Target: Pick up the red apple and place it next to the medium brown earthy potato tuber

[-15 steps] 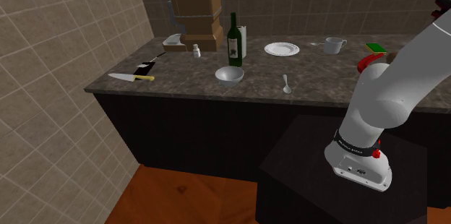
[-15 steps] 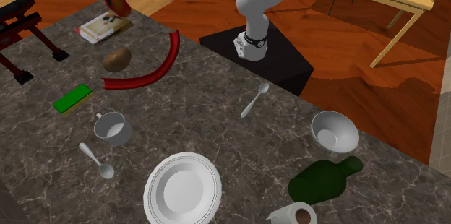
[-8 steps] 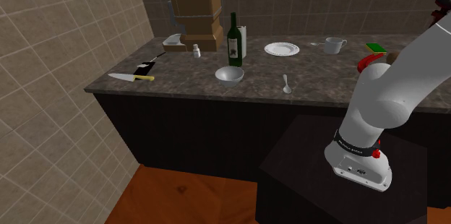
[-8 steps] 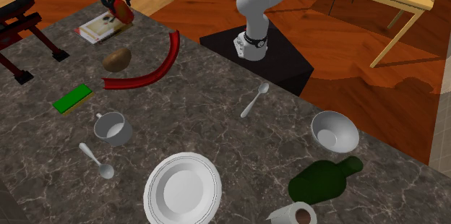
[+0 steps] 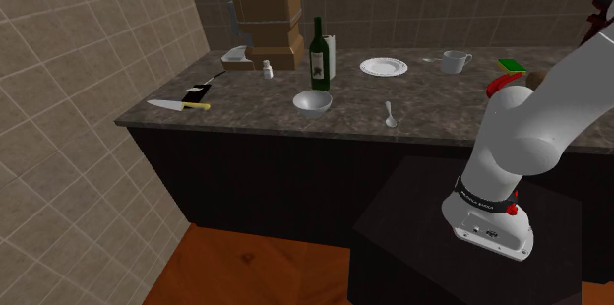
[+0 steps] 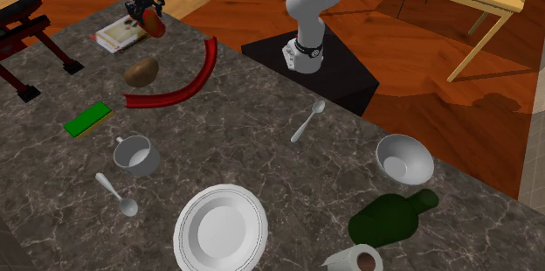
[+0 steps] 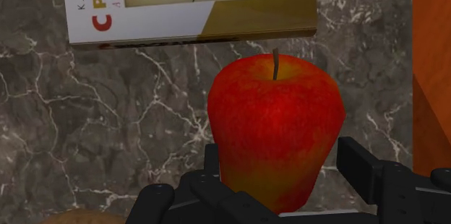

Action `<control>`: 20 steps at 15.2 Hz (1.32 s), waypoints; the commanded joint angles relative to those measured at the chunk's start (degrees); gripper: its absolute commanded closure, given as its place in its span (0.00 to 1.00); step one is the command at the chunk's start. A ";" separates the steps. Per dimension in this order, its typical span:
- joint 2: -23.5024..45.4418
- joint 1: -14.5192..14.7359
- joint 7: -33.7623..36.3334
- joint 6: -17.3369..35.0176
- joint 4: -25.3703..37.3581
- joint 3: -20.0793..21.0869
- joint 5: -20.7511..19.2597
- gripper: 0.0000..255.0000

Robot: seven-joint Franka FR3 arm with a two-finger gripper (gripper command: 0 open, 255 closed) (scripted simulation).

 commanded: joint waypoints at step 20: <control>-3.42 2.74 3.28 4.93 -2.74 -4.01 -4.66 0.00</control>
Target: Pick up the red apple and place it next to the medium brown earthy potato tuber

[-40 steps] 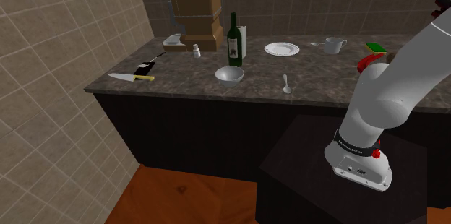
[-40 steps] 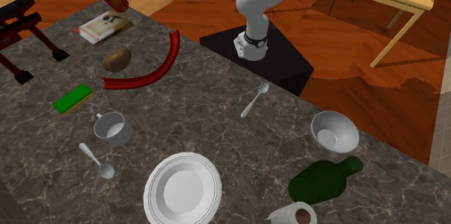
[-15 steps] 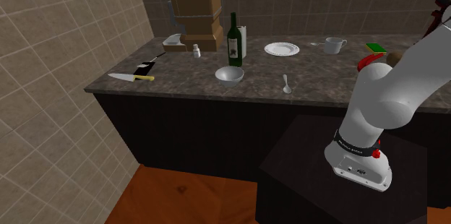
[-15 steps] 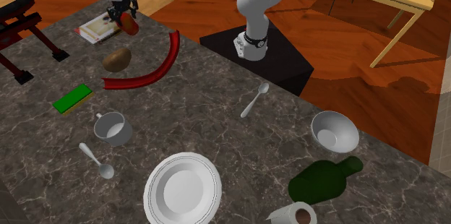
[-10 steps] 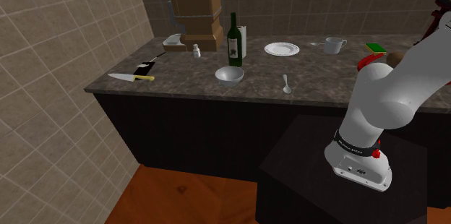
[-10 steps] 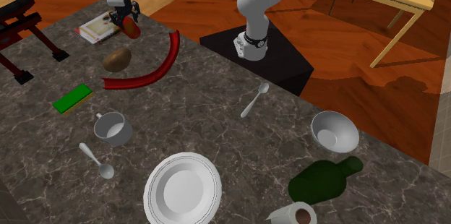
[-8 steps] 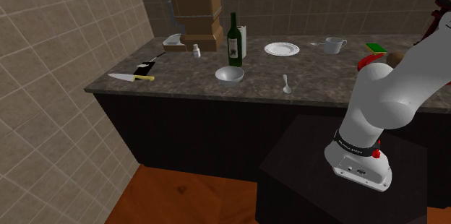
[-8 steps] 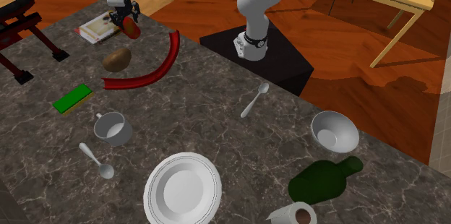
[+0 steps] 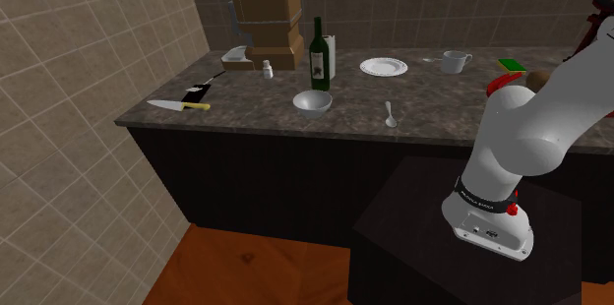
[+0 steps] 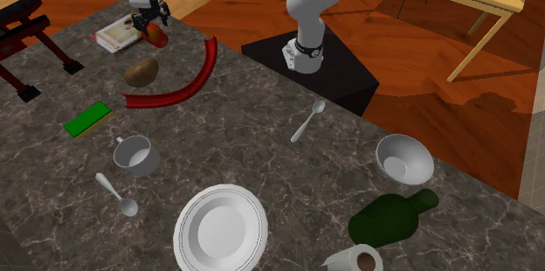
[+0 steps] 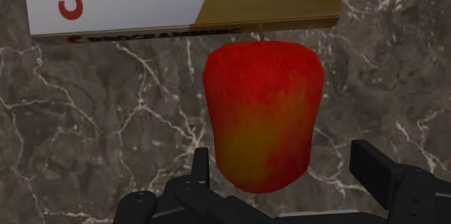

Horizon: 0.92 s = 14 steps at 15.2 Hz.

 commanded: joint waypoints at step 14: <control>4.77 -4.15 -3.04 -3.92 0.66 5.16 5.38 0.00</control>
